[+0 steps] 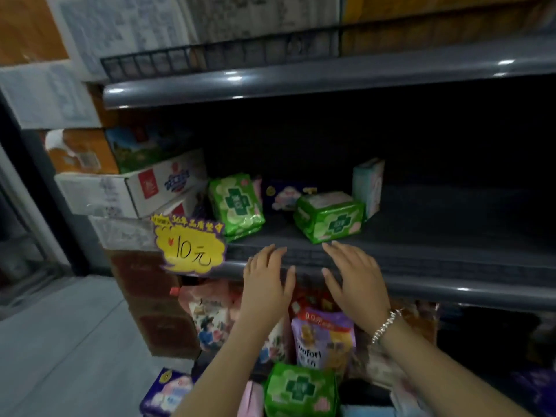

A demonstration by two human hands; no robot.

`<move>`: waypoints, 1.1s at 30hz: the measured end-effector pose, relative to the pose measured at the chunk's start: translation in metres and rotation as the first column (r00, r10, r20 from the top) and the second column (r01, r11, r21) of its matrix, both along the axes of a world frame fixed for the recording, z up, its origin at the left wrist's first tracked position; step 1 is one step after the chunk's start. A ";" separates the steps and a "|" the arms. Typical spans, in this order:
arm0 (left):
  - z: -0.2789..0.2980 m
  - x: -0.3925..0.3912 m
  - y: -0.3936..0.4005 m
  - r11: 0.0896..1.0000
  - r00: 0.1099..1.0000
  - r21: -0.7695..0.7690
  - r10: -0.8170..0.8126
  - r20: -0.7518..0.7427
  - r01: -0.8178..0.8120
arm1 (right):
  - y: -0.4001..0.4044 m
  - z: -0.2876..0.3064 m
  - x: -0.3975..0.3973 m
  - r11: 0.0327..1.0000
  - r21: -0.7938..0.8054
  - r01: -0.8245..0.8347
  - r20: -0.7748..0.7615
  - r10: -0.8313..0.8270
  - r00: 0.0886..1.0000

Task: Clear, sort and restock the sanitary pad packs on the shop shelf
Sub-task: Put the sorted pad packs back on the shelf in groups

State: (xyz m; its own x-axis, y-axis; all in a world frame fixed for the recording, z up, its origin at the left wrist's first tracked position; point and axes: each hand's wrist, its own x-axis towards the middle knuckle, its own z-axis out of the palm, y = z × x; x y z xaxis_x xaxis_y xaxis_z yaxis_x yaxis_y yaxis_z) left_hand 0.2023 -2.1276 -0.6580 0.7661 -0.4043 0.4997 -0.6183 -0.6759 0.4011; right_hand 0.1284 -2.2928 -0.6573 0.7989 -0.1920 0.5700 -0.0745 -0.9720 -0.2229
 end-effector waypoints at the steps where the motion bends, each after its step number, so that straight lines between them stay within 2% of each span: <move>1: 0.007 0.012 -0.011 1.000 1.000 0.005 -0.020 0.004 0.020 | -0.012 0.006 0.008 1.000 -0.004 0.007 0.001 -0.007 1.000; 4: 0.024 0.046 -0.044 0.998 0.998 0.033 -0.057 0.027 0.056 | -0.044 0.016 0.038 0.999 -0.001 0.036 -0.011 -0.036 0.999; 6: 0.033 0.068 -0.065 0.994 0.997 0.073 -0.076 -0.008 0.076 | -0.066 0.020 0.059 0.998 0.041 0.050 -0.033 -0.049 0.998; 8: 0.039 0.088 -0.083 0.993 0.987 0.073 -0.086 -0.133 0.096 | -0.086 0.027 0.079 0.992 0.109 0.070 -0.090 -0.061 0.994; 11: 0.050 0.112 -0.103 0.990 0.915 -0.016 -0.136 -0.379 0.141 | -0.110 0.029 0.104 0.953 0.291 0.084 -0.182 -0.031 0.983; 14: 0.053 0.132 -0.115 0.983 0.843 -0.050 -0.178 -0.507 0.178 | -0.122 0.024 0.120 0.872 0.480 0.094 -0.226 0.019 0.974; 17: 0.049 0.140 -0.120 0.961 0.749 -0.184 -0.275 -0.603 0.204 | -0.127 0.025 0.120 0.745 0.664 0.061 -0.192 0.092 0.977; 19: 0.048 0.140 -0.121 0.925 0.707 -0.333 -0.358 -0.610 0.182 | -0.126 0.030 0.116 0.723 0.689 0.041 -0.175 0.111 0.978; 21: 0.050 0.138 -0.119 0.879 0.682 -0.470 -0.392 -0.617 0.079 | -0.126 0.035 0.110 0.706 0.708 0.001 -0.086 0.085 0.993; 23: 0.058 0.139 -0.110 0.821 0.655 -0.570 -0.413 -0.633 -0.033 | -0.124 0.044 0.103 0.636 0.769 -0.071 0.045 0.056 0.997; 25: 0.068 0.142 -0.099 0.771 0.562 -0.628 -0.476 -0.676 -0.103 | -0.119 0.054 0.097 0.536 0.832 -0.145 0.116 0.087 0.989; 27: 0.083 0.135 -0.085 0.738 0.463 -0.668 -0.561 -0.687 -0.098 | -0.110 0.065 0.095 0.360 0.903 -0.235 0.161 0.223 0.961; 29: 0.092 0.131 -0.075 0.741 0.440 -0.666 -0.572 -0.692 -0.085 | -0.098 0.073 0.096 0.208 0.936 -0.285 0.200 0.353 0.914; 33: 0.095 0.127 -0.053 0.736 0.454 -0.664 -0.551 -0.700 -0.131 | -0.075 0.074 0.104 0.145 0.948 -0.284 0.217 0.357 0.908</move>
State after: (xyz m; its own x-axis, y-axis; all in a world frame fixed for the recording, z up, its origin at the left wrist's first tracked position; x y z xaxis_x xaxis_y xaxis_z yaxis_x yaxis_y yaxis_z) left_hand 0.3292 -2.1811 -0.5632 0.8410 -0.5234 -0.1372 0.1614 0.0006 0.9869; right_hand 0.2321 -2.3682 -0.5828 0.9552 -0.2685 0.1244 0.1395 0.0377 -0.9895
